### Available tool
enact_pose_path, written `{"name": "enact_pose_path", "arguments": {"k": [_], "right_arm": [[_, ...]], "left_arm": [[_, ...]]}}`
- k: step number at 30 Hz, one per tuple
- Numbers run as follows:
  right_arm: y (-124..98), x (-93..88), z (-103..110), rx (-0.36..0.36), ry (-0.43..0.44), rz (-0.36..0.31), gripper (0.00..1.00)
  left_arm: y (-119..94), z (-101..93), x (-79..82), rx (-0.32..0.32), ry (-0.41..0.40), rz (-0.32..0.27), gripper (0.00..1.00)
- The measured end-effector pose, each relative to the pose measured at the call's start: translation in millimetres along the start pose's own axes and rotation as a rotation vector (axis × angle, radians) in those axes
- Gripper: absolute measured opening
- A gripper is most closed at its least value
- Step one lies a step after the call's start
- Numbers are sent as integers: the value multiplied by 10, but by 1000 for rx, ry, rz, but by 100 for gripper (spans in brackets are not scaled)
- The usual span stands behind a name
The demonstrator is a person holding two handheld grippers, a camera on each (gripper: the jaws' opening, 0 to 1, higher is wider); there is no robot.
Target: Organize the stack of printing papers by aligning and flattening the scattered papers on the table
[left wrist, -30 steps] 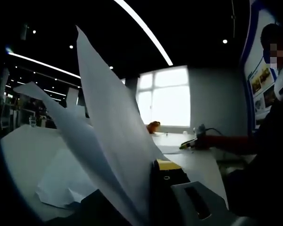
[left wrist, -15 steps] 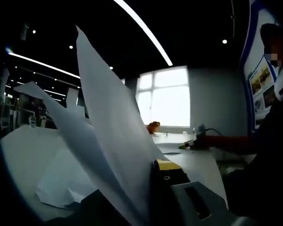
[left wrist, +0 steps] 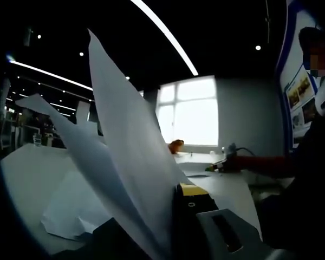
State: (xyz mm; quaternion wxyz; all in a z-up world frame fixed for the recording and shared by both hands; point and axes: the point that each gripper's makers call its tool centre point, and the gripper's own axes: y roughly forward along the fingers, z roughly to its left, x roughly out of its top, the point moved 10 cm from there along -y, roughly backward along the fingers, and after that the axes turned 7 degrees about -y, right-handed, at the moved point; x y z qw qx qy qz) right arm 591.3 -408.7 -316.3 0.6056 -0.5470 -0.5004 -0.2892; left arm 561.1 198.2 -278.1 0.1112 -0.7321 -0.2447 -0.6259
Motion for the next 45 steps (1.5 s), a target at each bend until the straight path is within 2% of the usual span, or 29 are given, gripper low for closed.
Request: {"name": "enact_pose_path", "arguments": {"k": [5, 8, 19, 22, 29, 36, 45], "right_arm": [[-20, 6, 45, 25, -36, -3, 2], [-49, 15, 74, 25, -71, -9, 0], [-116, 67, 70, 50, -55, -80, 0], [-142, 99, 70, 57, -43, -125, 0], [-202, 149, 107, 38, -92, -204, 0], [-237, 179, 172, 35, -119, -233, 0], [-257, 237, 123, 48, -73, -274, 0]], "left_arm": [[1, 3, -1, 1, 0, 1, 8], [1, 8, 0, -1, 0, -1, 8], [3, -2, 4, -1, 0, -2, 8], [4, -3, 5, -1, 1, -1, 8], [3, 5, 4, 1, 0, -1, 8], [-2, 19, 3, -1, -1, -1, 8], [-5, 16, 4, -2, -2, -2, 8]]}}
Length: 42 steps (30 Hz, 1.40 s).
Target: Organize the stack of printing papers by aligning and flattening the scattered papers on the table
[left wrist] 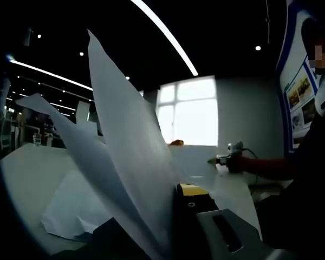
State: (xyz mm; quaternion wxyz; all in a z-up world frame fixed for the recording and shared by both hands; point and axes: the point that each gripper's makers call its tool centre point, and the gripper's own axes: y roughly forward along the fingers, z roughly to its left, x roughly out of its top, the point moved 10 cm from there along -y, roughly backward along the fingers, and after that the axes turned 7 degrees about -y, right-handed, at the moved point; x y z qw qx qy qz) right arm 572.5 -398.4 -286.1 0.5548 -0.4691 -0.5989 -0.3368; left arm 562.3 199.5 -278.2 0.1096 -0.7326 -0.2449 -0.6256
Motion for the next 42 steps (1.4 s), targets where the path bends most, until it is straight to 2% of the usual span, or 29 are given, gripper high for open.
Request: {"name": "enact_pose_path", "arguments": {"k": [7, 21, 42], "right_arm": [[-81, 162, 229, 20, 32, -71, 0], [-158, 430, 285, 34, 39, -186, 0], [-310, 827, 566, 63, 72, -335, 0]], "left_arm": [[0, -5, -2, 3, 3, 2, 8], [-6, 9, -1, 7, 8, 3, 7], [-3, 17, -3, 7, 7, 2, 8]]}}
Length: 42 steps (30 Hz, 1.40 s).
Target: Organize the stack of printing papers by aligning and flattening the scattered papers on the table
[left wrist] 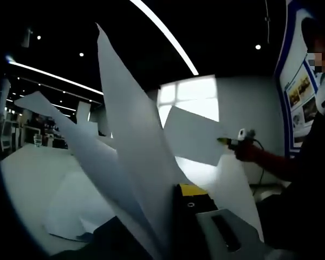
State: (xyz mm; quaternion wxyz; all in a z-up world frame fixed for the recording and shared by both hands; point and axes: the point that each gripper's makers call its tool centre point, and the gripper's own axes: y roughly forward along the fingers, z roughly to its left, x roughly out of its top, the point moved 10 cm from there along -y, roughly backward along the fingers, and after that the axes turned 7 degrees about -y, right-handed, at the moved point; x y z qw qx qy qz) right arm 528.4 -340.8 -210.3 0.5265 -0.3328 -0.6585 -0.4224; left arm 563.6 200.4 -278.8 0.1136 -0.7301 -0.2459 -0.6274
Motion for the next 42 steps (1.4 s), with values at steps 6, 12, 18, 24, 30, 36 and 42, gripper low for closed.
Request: {"name": "enact_pose_path", "arguments": {"k": [6, 12, 18, 24, 30, 36, 42], "right_arm": [[-9, 111, 101, 13, 12, -38, 0], [-17, 226, 183, 21, -7, -62, 0], [-33, 349, 272, 31, -21, -89, 0], [-28, 461, 392, 57, -32, -118, 0], [-25, 602, 547, 88, -40, -157, 0], [-26, 704, 662, 117, -38, -189, 0], [-28, 790, 778, 144, -35, -220, 0]], "left_arm": [[3, -8, -2, 2, 1, 2, 8], [4, -12, -2, 3, 1, 3, 8], [2, -12, -1, 3, 1, 3, 8], [-1, -14, 0, 3, 1, 3, 8], [-8, -8, 2, 4, 1, 0, 7], [-11, -6, 6, 6, 0, -5, 7], [-12, 0, 5, 8, -2, -10, 7]]}}
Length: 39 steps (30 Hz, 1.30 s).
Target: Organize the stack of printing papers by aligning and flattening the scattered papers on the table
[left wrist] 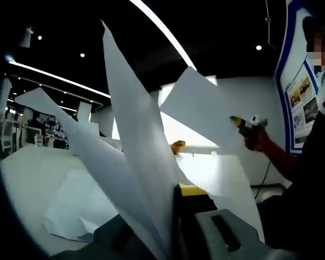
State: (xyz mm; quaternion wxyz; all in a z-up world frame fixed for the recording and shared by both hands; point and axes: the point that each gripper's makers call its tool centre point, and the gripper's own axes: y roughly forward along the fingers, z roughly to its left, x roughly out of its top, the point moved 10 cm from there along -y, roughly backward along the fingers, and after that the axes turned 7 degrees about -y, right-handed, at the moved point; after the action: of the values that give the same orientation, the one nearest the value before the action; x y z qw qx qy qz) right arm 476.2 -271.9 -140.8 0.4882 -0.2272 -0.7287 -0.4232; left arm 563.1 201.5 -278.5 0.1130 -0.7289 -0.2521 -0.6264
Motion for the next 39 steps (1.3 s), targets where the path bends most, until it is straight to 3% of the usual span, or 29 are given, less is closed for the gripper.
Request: {"name": "enact_pose_path", "arguments": {"k": [21, 39], "right_arm": [[117, 123, 274, 88, 54, -75, 0], [181, 244, 568, 205, 213, -184, 0]], "left_arm": [[-2, 19, -5, 5, -9, -26, 7], [-1, 32, -14, 11, -24, -71, 7]]}}
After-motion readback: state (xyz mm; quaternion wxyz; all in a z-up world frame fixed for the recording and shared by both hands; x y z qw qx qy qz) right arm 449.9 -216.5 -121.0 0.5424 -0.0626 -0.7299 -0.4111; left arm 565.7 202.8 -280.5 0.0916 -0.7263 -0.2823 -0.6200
